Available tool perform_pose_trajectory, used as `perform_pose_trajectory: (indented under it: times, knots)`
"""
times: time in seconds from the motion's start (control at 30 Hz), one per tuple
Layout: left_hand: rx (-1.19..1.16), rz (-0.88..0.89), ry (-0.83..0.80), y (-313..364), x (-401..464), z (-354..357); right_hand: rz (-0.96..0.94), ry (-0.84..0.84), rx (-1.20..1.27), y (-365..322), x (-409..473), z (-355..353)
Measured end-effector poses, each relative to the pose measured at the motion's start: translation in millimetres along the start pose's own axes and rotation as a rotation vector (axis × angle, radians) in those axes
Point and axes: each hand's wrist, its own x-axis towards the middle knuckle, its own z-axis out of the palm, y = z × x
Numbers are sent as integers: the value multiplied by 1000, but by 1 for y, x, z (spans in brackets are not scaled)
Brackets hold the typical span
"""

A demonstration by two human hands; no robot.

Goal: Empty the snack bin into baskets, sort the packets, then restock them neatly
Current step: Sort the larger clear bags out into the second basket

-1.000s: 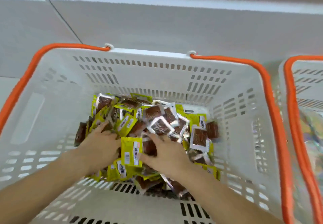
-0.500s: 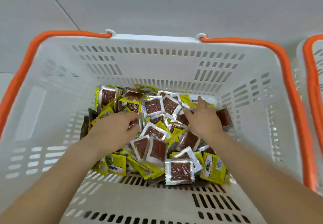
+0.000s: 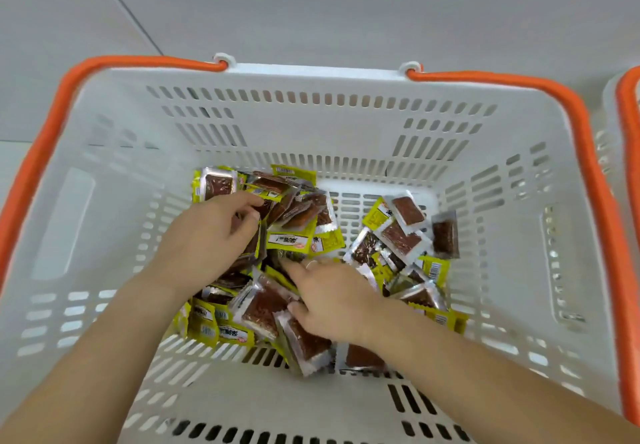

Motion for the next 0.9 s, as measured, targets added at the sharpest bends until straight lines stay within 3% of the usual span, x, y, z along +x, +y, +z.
perform_pose_trajectory:
  times: [0.13,0.3,0.43,0.6,0.67,0.73,0.8,0.9]
  knots:
    - [-43,-3,-6,-3,-2,0,-34,-30,-55,-5,-2,-1]
    - [-9,28,-13,-2,-2,5,359,7,-7,55,-1,-19]
    - [102,128,10,1,0,14,581,199,249,78,3,-40]
    - [206,206,-1,1,1,17,349,175,427,54,27,-42]
    - [332,261,-116,4,-3,24,260,49,465,38,28,-33]
    - [456,262,-243,3,-4,31,216,-75,310,24,24,-17]
    - [469,237,-281,2,-2,31,234,-45,192,17,17,-6]
    - [309,213,-193,3,-1,20,314,51,369,19,15,-3]
